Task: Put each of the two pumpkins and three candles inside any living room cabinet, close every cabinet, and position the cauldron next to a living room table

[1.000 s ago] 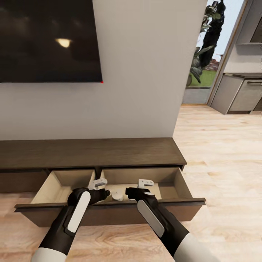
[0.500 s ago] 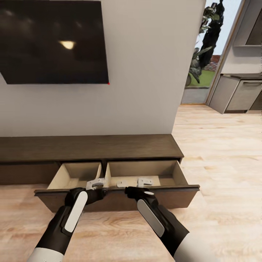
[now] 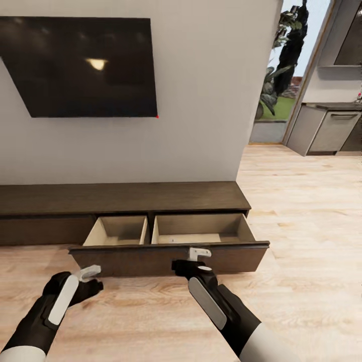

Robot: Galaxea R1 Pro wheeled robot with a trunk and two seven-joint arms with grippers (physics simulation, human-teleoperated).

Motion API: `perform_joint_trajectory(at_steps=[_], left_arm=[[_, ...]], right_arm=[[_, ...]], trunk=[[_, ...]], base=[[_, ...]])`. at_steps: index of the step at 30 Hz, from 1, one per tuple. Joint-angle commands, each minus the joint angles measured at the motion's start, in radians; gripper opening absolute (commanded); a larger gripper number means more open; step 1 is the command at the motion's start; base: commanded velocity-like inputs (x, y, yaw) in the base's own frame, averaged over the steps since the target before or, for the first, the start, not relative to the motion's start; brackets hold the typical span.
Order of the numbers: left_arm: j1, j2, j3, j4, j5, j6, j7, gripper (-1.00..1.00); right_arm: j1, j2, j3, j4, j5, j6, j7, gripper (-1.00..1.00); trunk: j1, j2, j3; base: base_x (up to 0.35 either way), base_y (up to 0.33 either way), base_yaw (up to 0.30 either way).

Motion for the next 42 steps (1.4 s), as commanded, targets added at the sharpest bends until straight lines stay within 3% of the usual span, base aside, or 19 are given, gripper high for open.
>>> perform_joint_trajectory(at_steps=[1,3,7,10,15,19,27,34,42], left_arm=[[0.0,0.016,0.004,0.064,0.014,-0.005,0.008,1.0],[0.001,0.035,0.009,0.186,0.012,-0.049,0.008,1.0],[0.001,0.046,0.007,0.343,0.005,-0.171,0.006,1.0],[0.001,0.046,0.003,0.476,0.003,-0.268,0.005,1.0],[0.001,0.04,0.0,0.617,0.002,-0.421,0.004,1.0],[0.001,0.036,-0.003,0.667,0.004,-0.511,0.001,1.0],[0.001,0.001,-0.005,0.85,0.004,-0.785,-0.155,1.0],[0.001,-0.029,-0.005,0.907,0.001,-0.828,-0.218,1.0],[0.001,-0.03,-0.005,0.917,0.005,-0.831,-0.228,1.0]], right_arm=[[0.005,-0.001,0.002,-0.001,-0.005,-0.001,-0.009,1.0],[0.035,-0.003,0.002,0.002,-0.003,-0.007,-0.009,1.0],[0.094,-0.004,0.001,0.009,-0.007,-0.019,-0.006,1.0],[0.164,-0.004,0.001,0.022,-0.005,-0.088,0.004,1.0],[0.22,-0.002,0.024,0.111,0.0,-0.243,0.012,1.0],[0.227,0.003,0.063,0.178,0.0,-0.285,0.043,1.0],[0.229,0.007,0.084,0.268,-0.001,-0.321,0.066,1.0],[0.229,0.004,0.085,0.316,0.001,-0.335,0.072,1.0],[0.229,0.005,0.085,0.321,0.001,-0.336,0.073,1.0]], trunk=[[-0.005,0.007,0.002],[-0.012,0.021,0.009],[-0.028,0.049,0.021],[-0.039,0.07,0.031],[-0.058,0.105,0.046],[-0.058,0.105,0.046],[-0.058,0.105,0.046],[-0.058,0.105,0.045],[-0.058,0.105,0.041]], base=[[-0.326,0.083,0.0],[-0.326,0.083,0.0],[-0.326,0.083,0.0],[-0.325,0.083,0.0],[-0.325,0.083,0.0],[-0.28,0.063,0.0],[-0.047,0.009,0.131],[-0.077,0.109,0.263],[-0.152,0.246,0.275]])
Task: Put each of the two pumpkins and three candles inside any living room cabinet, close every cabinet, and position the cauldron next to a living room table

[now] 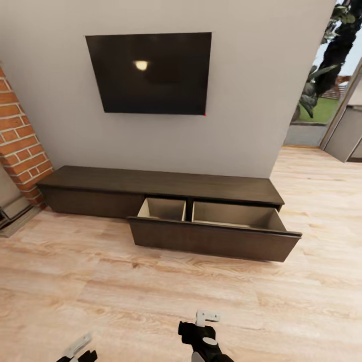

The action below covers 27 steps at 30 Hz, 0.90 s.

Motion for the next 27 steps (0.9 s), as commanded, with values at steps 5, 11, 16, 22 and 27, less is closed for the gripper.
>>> perform_joint_trajectory(at_steps=[5,11,16,22,27], left_arm=[[-0.001,0.0,0.008,-0.003,-0.004,0.005,0.002,1.0],[-0.002,0.0,0.009,-0.004,-0.006,0.006,0.001,1.0],[-0.002,0.0,0.008,-0.004,-0.007,0.006,0.001,1.0],[-0.002,0.0,0.009,-0.004,-0.008,0.006,0.001,1.0],[-0.002,0.001,0.009,-0.003,-0.008,0.006,0.0,1.0]], right_arm=[[-0.001,-0.002,0.004,-0.002,-0.003,0.005,-0.008,1.0],[-0.001,-0.001,0.006,-0.002,-0.003,0.005,-0.008,1.0],[-0.001,0.0,0.006,-0.001,-0.002,0.005,-0.007,1.0],[-0.001,0.0,0.036,-0.001,-0.003,0.004,0.003,1.0],[-0.001,0.0,0.052,-0.001,-0.003,0.004,0.031,1.0]], trunk=[[0.0,0.0,-0.003],[0.0,0.0,-0.006],[0.0,0.0,-0.009],[0.0,0.0,-0.013],[0.0,0.0,-0.016]], base=[[-0.117,0.277,0.275],[-0.028,0.294,0.275],[-0.003,0.301,0.27],[0.0,0.303,0.262],[0.0,0.309,0.26]])
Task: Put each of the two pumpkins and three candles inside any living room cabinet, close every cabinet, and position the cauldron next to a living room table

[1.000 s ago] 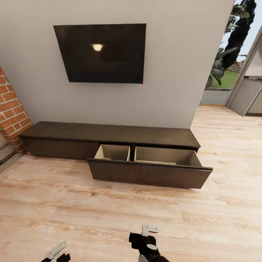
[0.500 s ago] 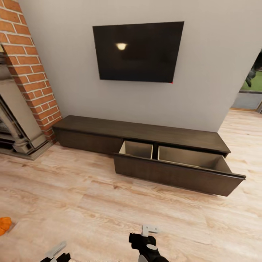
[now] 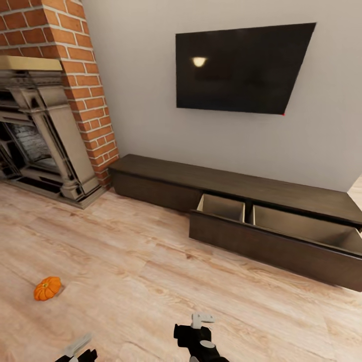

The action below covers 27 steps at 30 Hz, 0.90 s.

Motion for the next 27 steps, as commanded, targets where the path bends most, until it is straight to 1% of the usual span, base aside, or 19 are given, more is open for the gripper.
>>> perform_joint_trajectory(at_steps=[1,9,21,24,27], left_arm=[[0.0,0.0,0.007,-0.003,-0.001,0.006,0.002,1.0],[0.0,0.0,0.007,-0.003,-0.003,0.006,0.002,1.0],[0.0,0.0,0.006,-0.003,-0.003,0.006,0.001,1.0],[0.0,0.001,0.006,-0.003,-0.003,0.006,0.001,1.0],[0.0,0.001,0.006,-0.003,-0.003,0.006,0.001,1.0]], right_arm=[[-0.001,0.0,0.005,-0.002,-0.004,0.004,-0.005,1.0],[-0.001,0.0,0.007,-0.002,-0.002,0.004,-0.002,1.0],[-0.001,-0.001,0.009,-0.002,0.0,0.006,-0.001,1.0],[-0.001,-0.003,0.025,-0.002,0.0,0.004,-0.001,1.0],[-0.001,-0.002,0.058,-0.002,0.0,0.002,-0.002,1.0]], trunk=[[0.0,0.0,-0.002],[0.0,0.0,-0.008],[0.0,0.0,-0.017],[0.0,0.0,-0.019],[0.0,0.0,-0.019]], base=[[0.0,0.31,0.254],[0.02,0.311,0.249],[0.153,0.31,0.246],[0.199,0.3,0.188],[0.202,0.298,0.049]])
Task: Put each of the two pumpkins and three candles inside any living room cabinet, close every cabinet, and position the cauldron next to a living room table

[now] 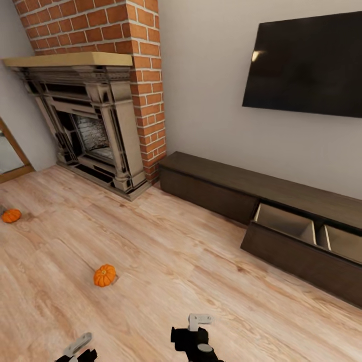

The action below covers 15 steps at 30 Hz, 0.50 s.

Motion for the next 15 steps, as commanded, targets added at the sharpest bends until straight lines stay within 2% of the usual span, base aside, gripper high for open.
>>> perform_joint_trajectory(at_steps=[1,6,15], left_arm=[[0.0,0.0,0.008,-0.003,-0.001,0.007,0.002,1.0],[0.0,0.0,0.008,-0.003,-0.001,0.007,0.002,1.0],[0.0,0.0,0.009,-0.003,-0.001,0.007,0.002,1.0]], right_arm=[[-0.001,-0.001,0.014,-0.002,-0.003,0.0,-0.008,1.0],[-0.001,0.0,0.031,-0.001,-0.004,-0.018,-0.008,1.0],[-0.001,0.0,0.035,-0.001,-0.004,-0.022,-0.008,1.0]], trunk=[[0.0,0.0,-0.001],[0.0,0.0,0.003],[0.0,0.0,0.011]], base=[[0.203,0.298,0.026],[0.203,0.298,0.125],[0.203,0.298,0.224]])
